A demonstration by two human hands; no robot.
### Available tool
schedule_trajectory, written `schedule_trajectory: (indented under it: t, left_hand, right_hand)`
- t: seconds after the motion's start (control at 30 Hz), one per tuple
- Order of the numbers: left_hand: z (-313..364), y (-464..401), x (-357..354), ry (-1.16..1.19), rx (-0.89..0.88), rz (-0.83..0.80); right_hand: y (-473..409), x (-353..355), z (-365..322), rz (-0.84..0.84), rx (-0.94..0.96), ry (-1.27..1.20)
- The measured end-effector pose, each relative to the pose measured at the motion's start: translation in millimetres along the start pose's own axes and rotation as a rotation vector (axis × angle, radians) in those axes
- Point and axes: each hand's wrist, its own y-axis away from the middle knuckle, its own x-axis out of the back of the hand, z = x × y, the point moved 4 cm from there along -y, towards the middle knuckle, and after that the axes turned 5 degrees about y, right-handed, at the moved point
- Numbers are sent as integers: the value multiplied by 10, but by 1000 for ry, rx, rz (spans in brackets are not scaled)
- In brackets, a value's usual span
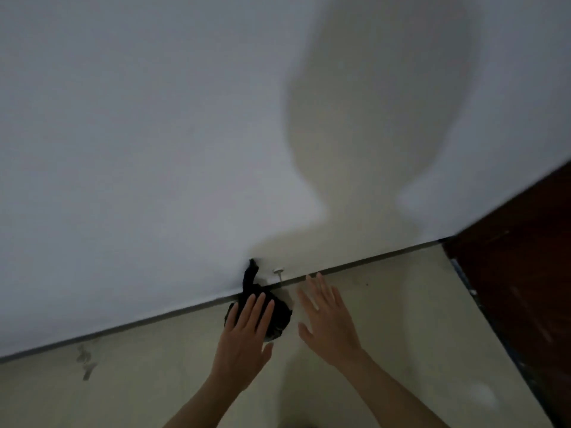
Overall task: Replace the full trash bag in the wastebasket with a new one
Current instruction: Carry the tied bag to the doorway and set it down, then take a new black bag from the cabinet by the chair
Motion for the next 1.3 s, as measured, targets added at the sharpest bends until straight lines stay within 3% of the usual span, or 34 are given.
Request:
schedule_trajectory:
  t: [0.2, 0.4, 0.53, 0.67, 0.8, 0.93, 1.0, 1.3]
  left_hand:
    - [815, -334, 881, -58, -226, 21]
    - [2107, -443, 1885, -134, -611, 166]
    - [3220, 70, 2319, -192, -878, 188]
    - [4371, 1063, 2319, -212, -1161, 136]
    - [5325, 2456, 2124, -223, -1496, 140]
    - [5935, 4188, 1897, -202, -1812, 151]
    - [6080, 5116, 1783, -183, -1943, 124]
    - [6060, 8841, 1402, -1, -2370, -193]
  right_hand:
    - [612, 1060, 462, 55, -265, 75]
    - [1669, 2100, 986, 146, -648, 129]
    - [2828, 2677, 1043, 210, -867, 195]
    - [4380, 2886, 803, 238, -1187, 228]
    - [6104, 2860, 104, 224, -1541, 265]
    - [7682, 2780, -1044, 233, -1903, 208]
    - [8400, 2731, -1728, 281, -2039, 241]
    - [10627, 2525, -4783, 91, -2646, 256]
